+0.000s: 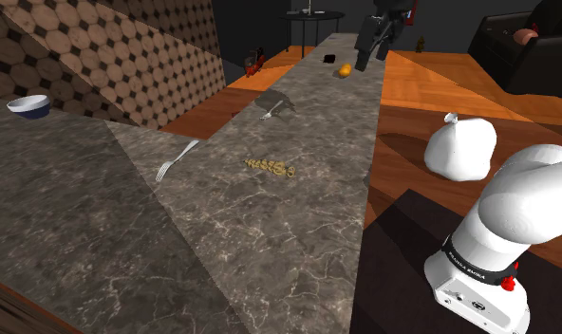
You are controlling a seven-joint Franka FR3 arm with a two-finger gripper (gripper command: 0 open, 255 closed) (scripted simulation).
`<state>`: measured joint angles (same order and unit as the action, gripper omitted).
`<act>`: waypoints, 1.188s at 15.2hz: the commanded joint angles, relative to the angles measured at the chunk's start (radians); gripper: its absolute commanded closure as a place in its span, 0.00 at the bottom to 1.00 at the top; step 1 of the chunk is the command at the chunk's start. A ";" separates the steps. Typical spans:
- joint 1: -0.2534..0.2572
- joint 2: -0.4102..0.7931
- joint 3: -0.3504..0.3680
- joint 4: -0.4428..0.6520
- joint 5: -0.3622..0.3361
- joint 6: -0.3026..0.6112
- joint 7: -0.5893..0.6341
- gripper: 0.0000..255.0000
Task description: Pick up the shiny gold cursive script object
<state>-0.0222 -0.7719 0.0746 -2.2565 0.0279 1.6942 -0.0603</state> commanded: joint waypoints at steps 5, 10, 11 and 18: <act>0.015 0.079 0.039 -0.042 0.019 0.104 0.026 0.00; 0.030 0.200 0.090 -0.068 0.036 0.232 0.059 0.00; 0.033 0.227 0.100 -0.070 0.038 0.257 0.066 0.00; 0.048 0.440 0.171 -0.051 0.033 0.422 0.120 0.00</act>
<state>0.0232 -0.3679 0.2323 -2.3188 0.0641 2.0946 0.0475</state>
